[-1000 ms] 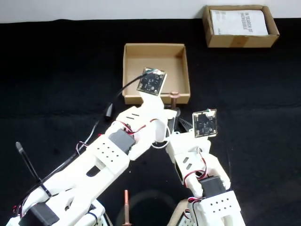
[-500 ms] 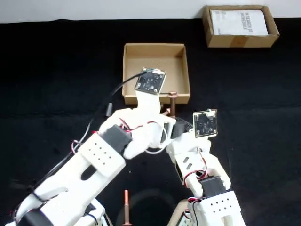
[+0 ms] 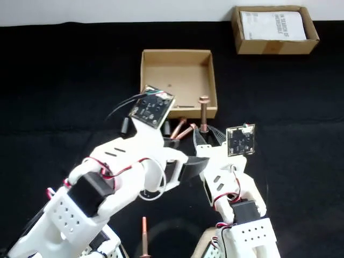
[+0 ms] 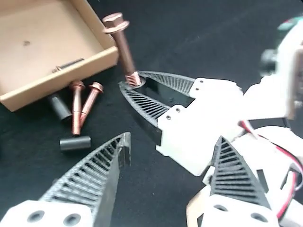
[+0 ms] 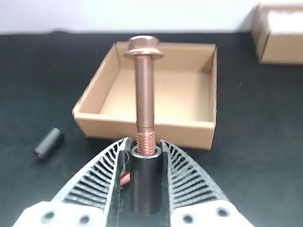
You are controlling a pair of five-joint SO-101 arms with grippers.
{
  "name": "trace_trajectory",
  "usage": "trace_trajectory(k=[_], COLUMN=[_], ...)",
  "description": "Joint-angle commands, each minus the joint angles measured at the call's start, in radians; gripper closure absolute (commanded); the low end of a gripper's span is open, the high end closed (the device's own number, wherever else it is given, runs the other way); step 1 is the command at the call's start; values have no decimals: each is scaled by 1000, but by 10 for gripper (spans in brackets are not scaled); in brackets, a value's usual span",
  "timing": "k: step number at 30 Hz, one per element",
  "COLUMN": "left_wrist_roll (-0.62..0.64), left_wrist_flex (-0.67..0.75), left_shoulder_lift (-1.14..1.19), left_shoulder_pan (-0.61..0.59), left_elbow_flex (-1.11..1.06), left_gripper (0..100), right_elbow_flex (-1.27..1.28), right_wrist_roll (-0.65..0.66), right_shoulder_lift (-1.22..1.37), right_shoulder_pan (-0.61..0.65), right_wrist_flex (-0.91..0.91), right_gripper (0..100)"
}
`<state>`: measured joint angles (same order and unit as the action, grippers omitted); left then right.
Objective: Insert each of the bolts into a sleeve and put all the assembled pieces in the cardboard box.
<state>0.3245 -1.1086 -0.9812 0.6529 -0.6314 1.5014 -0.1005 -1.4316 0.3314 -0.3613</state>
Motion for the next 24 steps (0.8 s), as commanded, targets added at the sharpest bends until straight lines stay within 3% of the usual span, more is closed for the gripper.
trace_trajectory(k=[1,9,19,24], left_wrist_roll=[-5,-3,-5,0], left_wrist_flex=[-5,-3,5,80], left_shoulder_lift=[-22,-22,-21,-24], left_shoulder_pan=[-61,-145,-148,-150], left_elbow_flex=[-1,-16,-101,-182], left_gripper=[723,723,723,723], right_elbow_flex=[-110,-197,-335,-400], right_wrist_roll=[15,17,17,68], right_shoulder_lift=[-12,-13,-12,-19], right_shoulder_pan=[-33,-79,-85,-85], right_wrist_flex=[27,27,27,25], right_gripper=[991,991,991,991])
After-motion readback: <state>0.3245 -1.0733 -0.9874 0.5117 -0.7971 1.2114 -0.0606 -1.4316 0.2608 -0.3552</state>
